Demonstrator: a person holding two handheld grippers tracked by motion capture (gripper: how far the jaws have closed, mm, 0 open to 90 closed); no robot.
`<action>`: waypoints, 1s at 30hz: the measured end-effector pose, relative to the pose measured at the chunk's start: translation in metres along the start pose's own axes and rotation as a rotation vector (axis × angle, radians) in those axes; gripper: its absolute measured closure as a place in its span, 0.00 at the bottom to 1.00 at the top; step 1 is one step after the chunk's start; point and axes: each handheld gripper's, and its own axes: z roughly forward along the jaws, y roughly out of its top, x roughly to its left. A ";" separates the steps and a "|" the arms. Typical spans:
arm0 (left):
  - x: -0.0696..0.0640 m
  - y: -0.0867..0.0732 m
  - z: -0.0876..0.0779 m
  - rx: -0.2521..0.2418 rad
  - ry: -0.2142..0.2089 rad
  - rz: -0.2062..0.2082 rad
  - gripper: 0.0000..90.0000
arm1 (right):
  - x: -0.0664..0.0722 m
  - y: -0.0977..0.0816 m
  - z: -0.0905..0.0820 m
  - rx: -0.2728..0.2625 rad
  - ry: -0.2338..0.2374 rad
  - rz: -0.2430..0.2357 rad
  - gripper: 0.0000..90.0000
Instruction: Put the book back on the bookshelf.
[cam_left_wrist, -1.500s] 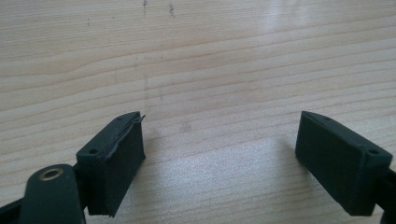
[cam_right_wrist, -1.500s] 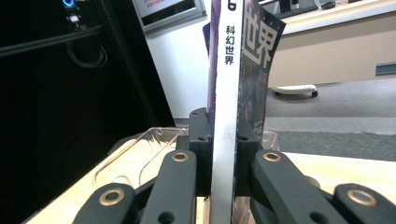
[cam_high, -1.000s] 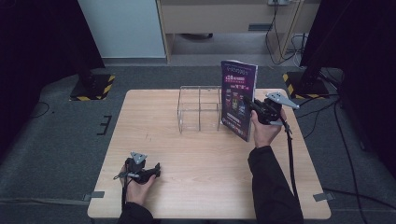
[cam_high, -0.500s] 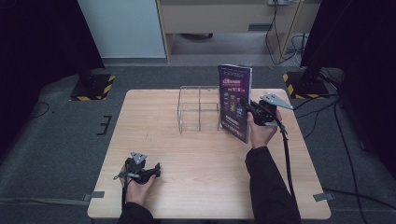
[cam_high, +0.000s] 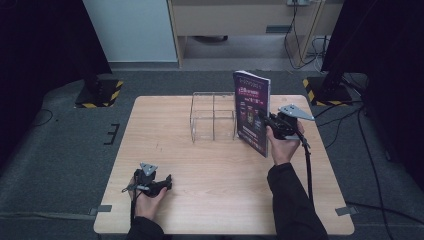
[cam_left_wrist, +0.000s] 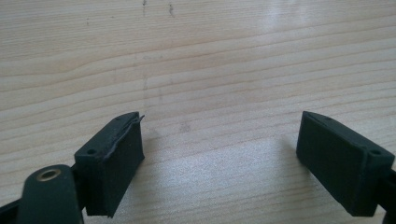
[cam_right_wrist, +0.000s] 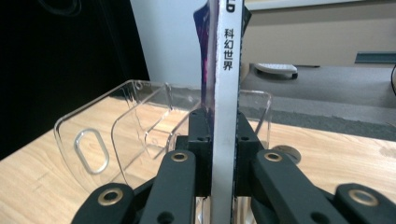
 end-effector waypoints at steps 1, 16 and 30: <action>0.000 0.000 0.000 0.000 0.000 0.000 0.15 | 0.000 -0.001 -0.001 0.003 0.002 0.001 0.91; 0.000 0.000 0.000 0.001 0.000 -0.002 0.15 | 0.000 -0.015 -0.031 0.078 0.033 -0.039 0.90; 0.000 0.000 0.000 0.002 0.001 -0.001 0.15 | -0.001 -0.038 -0.053 0.119 0.030 -0.033 0.90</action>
